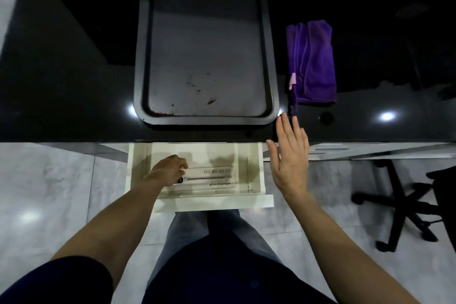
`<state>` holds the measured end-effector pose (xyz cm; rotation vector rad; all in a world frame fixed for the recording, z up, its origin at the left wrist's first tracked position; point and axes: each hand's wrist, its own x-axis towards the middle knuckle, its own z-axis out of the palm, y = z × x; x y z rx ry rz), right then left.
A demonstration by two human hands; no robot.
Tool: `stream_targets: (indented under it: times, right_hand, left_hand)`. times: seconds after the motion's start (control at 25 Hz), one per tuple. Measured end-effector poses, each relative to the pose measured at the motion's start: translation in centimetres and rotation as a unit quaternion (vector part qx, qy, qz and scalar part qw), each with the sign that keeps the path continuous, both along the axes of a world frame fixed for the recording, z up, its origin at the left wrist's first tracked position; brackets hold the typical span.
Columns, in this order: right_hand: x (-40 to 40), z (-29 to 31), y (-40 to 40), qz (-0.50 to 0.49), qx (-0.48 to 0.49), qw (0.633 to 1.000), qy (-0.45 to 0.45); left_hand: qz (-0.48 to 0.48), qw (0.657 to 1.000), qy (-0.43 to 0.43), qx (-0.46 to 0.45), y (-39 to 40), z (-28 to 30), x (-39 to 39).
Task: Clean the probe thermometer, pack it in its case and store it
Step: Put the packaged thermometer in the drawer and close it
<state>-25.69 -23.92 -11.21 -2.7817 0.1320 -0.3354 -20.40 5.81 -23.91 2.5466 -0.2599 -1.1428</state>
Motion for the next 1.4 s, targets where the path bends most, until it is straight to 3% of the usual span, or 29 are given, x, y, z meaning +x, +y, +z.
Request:
stream_targets:
  times: [0.12, 0.2, 0.36, 0.56, 0.88, 1.12, 1.24, 1.4]
  right_hand:
    - [0.0, 0.0, -0.1, 0.007, -0.011, 1.0, 0.003]
    - [-0.1, 0.2, -0.1, 0.011, -0.018, 1.0, 0.008]
    - [-0.3, 0.4, -0.2, 0.019, -0.028, 0.999, 0.023]
    - [-0.3, 0.6, -0.1, 0.017, -0.027, 0.999, 0.029]
    - [-0.3, 0.9, 0.1, 0.014, -0.036, 0.998, 0.044]
    - [-0.3, 0.7, 0.0, 0.011, -0.02, 0.999, 0.044]
    - [-0.4, 0.7, 0.0, 0.013, -0.014, 0.999, 0.037]
    - [-0.3, 0.6, 0.0, 0.014, -0.011, 0.999, 0.028]
  left_hand:
    - [-0.016, 0.997, 0.002, -0.081, -0.2, 2.4, -1.1]
    - [-0.087, 0.988, 0.001, -0.124, 0.3, 4.3, -2.3]
    - [-0.265, 0.961, -0.05, -0.07, 1.6, 6.4, -4.8]
    - [-0.34, 0.93, -0.126, -0.055, 0.2, 7.2, -5.2]
    - [-0.257, 0.952, -0.162, -0.026, -0.4, 7.5, -1.9]
    - [-0.158, 0.947, -0.281, -0.009, -1.6, 7.4, -1.4]
    - [-0.183, 0.921, -0.345, -0.009, -2.1, 6.8, -3.3]
    - [-0.231, 0.913, -0.33, 0.06, -1.6, 4.4, -7.2]
